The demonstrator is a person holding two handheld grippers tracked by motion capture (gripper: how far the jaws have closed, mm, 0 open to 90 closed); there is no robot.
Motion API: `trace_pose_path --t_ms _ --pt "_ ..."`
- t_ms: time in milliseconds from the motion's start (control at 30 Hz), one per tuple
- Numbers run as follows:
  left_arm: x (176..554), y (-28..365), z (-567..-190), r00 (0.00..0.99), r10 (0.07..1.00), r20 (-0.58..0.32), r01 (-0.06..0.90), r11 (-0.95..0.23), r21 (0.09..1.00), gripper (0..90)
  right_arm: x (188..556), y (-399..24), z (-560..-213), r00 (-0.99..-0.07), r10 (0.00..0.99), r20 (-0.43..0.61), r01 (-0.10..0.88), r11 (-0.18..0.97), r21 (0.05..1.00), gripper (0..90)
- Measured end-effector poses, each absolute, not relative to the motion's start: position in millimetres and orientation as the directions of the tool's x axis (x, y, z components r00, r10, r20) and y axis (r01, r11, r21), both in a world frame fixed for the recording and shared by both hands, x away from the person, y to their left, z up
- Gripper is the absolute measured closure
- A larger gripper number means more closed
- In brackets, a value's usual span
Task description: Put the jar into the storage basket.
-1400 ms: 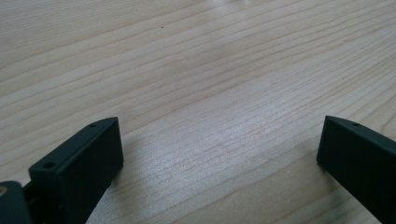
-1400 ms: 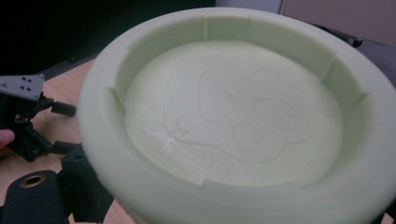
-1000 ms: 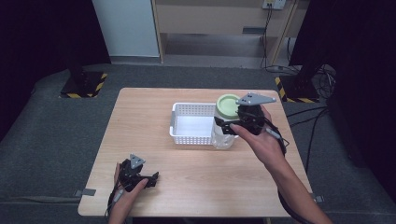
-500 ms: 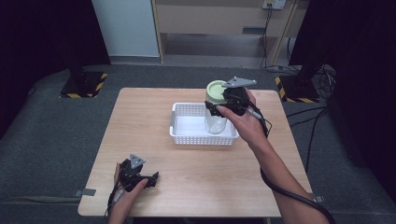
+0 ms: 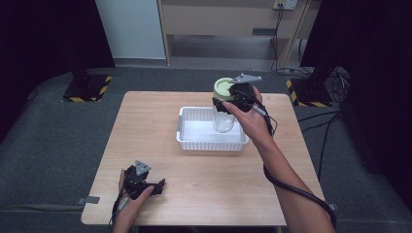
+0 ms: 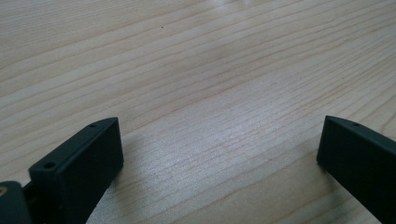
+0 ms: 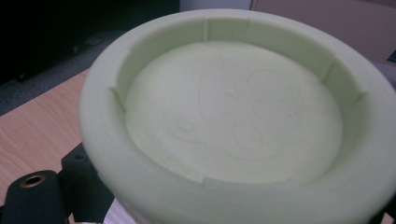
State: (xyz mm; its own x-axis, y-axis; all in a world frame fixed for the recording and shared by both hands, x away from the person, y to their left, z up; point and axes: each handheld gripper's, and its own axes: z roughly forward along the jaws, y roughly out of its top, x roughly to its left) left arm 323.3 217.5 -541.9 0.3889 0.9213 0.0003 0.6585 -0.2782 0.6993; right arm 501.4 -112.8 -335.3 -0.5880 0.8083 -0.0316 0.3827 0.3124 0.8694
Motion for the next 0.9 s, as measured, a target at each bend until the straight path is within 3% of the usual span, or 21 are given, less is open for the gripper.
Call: trace_pose_path --t_ms 900 --pt "323.3 217.5 -541.9 0.389 0.921 0.000 0.658 -0.278 0.700 0.0 505.7 -110.2 -376.0 -0.567 0.824 0.001 0.438 0.301 0.847 11.3"
